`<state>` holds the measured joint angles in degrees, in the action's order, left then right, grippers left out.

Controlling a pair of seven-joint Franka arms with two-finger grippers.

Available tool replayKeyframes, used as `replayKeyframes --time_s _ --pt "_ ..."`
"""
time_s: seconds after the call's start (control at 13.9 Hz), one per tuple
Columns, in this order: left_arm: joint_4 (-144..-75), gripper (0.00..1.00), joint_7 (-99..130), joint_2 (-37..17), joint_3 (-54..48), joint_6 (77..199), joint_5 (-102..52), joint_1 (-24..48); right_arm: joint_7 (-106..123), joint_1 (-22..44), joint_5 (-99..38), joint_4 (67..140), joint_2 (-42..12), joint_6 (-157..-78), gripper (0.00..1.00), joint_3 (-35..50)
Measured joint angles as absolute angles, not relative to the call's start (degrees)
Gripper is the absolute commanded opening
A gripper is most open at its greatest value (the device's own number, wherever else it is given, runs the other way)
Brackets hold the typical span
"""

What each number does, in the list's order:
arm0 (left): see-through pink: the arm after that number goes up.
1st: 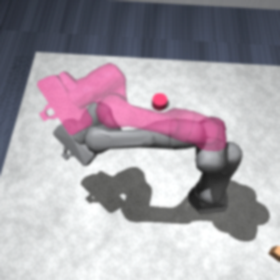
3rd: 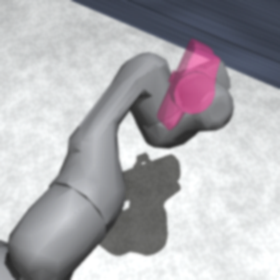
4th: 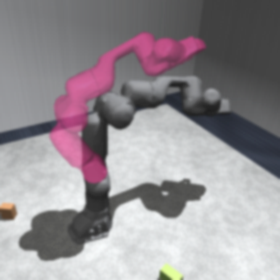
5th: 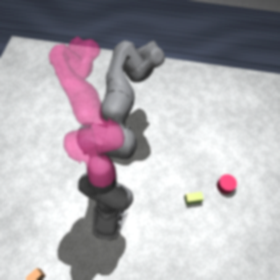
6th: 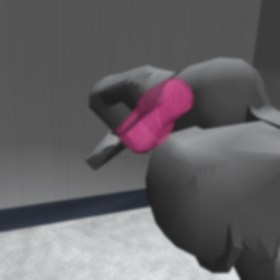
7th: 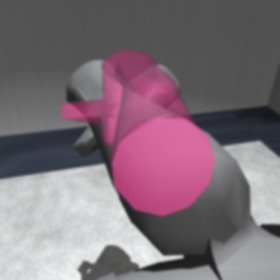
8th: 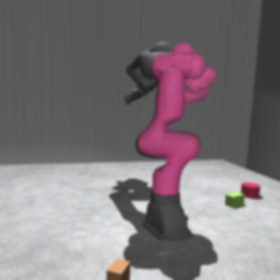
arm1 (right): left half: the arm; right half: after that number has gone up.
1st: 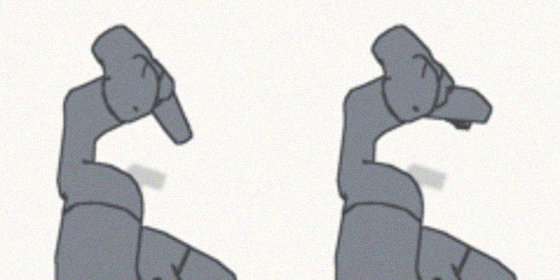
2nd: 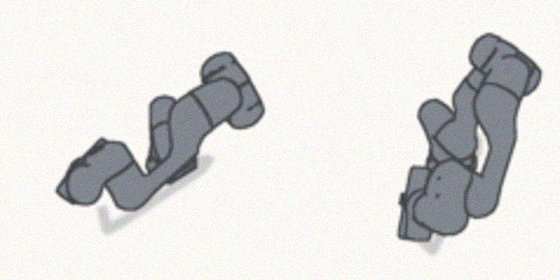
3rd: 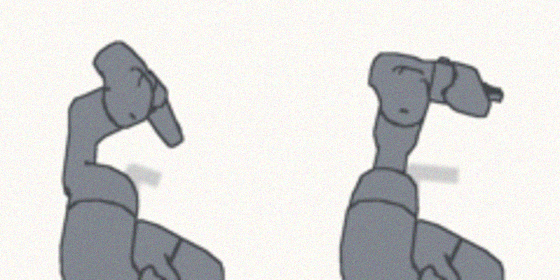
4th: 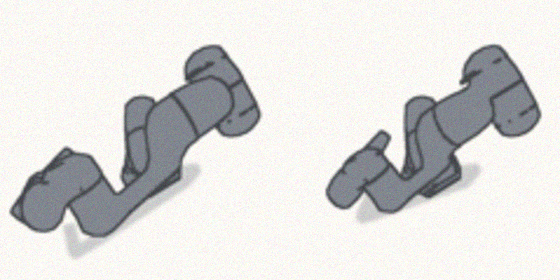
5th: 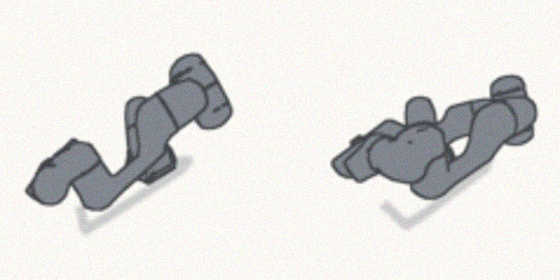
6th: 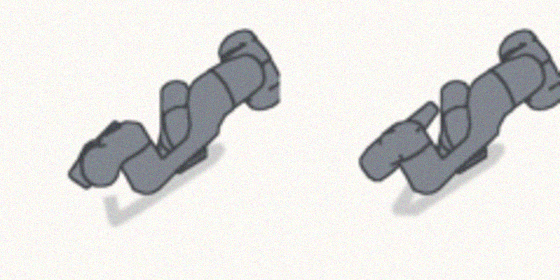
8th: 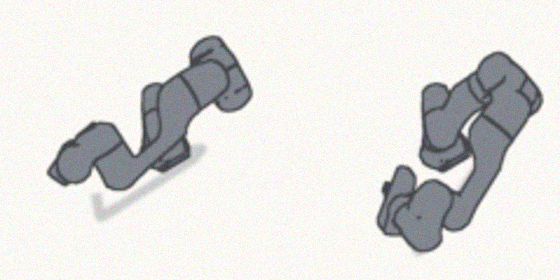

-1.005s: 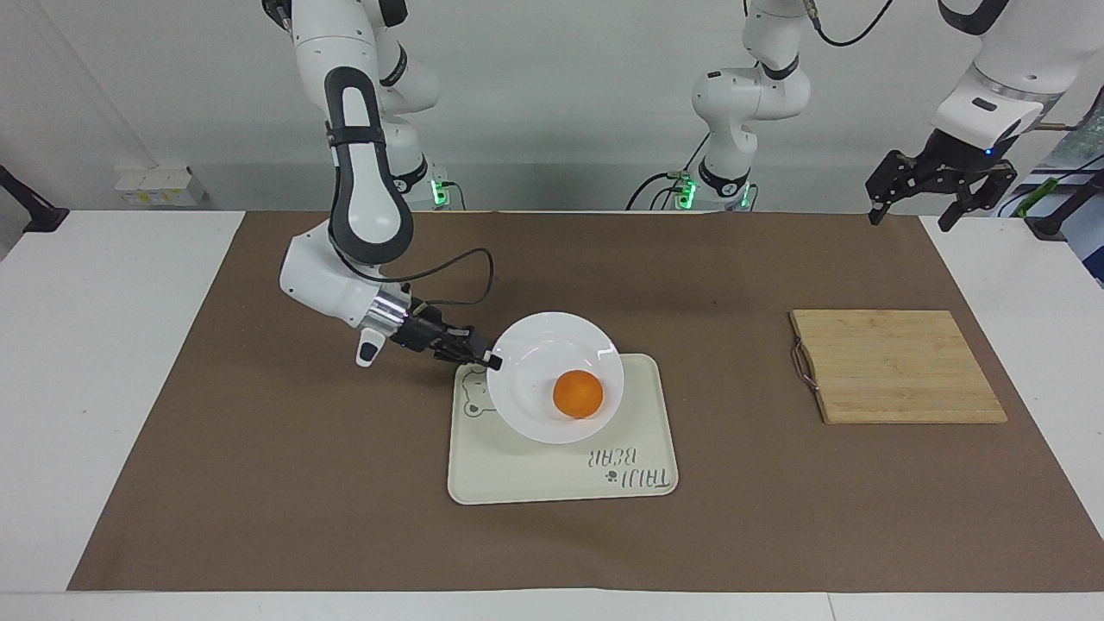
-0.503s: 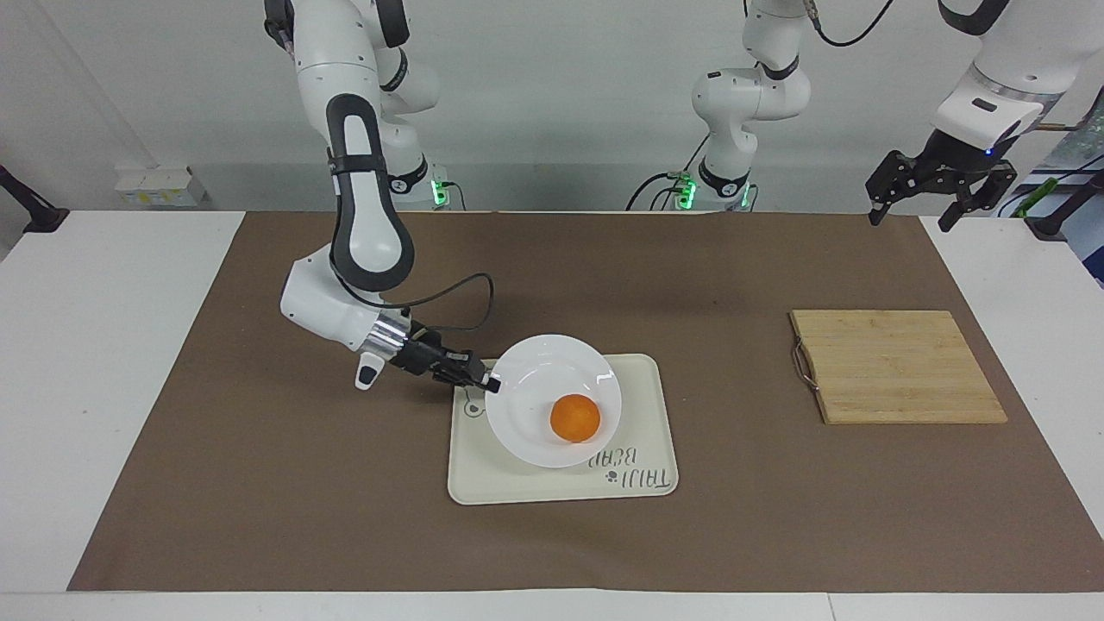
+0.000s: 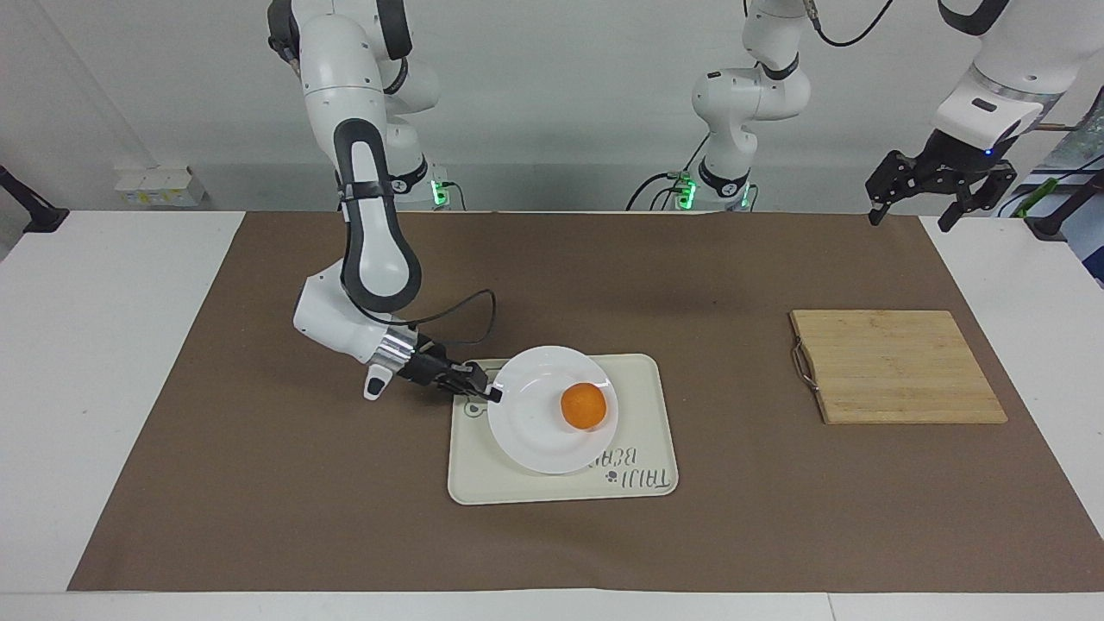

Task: Place orange and plate with both arms
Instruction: 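Carry the plate with the right gripper onto the bear tray, then lower the plate onto the tray and open the right gripper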

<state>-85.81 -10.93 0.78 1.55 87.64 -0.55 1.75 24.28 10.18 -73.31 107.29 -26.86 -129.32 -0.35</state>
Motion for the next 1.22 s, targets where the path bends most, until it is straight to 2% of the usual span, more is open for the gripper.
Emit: replayKeyframes --time_s 0.29,0.36,0.43,0.5,0.65,0.93,1.22 --pt "-85.8 1.0 -10.9 0.8 1.6 87.6 -0.5 1.7 25.9 10.5 -75.3 107.3 -26.9 -129.7 0.0 -0.3" --pt "-85.8 1.0 -10.9 0.8 1.6 87.6 -0.5 1.7 26.5 10.5 -75.6 107.3 -26.9 -129.8 0.17 -0.3" --pt "-85.8 1.0 -10.9 0.8 1.6 87.6 -0.5 1.7 26.6 10.6 -75.6 107.3 -26.9 -129.9 0.4 -0.3" --pt "-85.8 1.0 -10.9 0.8 1.6 87.6 -0.5 1.7 26.8 10.6 -75.6 107.2 -26.9 -129.9 0.57 -0.3" --pt "-85.8 1.0 -10.9 0.8 1.6 87.6 -0.5 1.7 26.8 10.6 -75.6 106.7 -26.9 -129.9 1.0 -0.4" --pt "-85.8 1.0 -10.9 0.8 1.6 87.6 -0.5 1.7 26.8 10.6 -73.1 105.5 -26.8 -132.8 1.0 -0.5" --pt "-85.8 1.0 -10.9 0.8 1.6 87.6 -0.5 1.7 21.2 10.3 -61.4 103.6 -26.6 -136.3 1.0 -0.7"
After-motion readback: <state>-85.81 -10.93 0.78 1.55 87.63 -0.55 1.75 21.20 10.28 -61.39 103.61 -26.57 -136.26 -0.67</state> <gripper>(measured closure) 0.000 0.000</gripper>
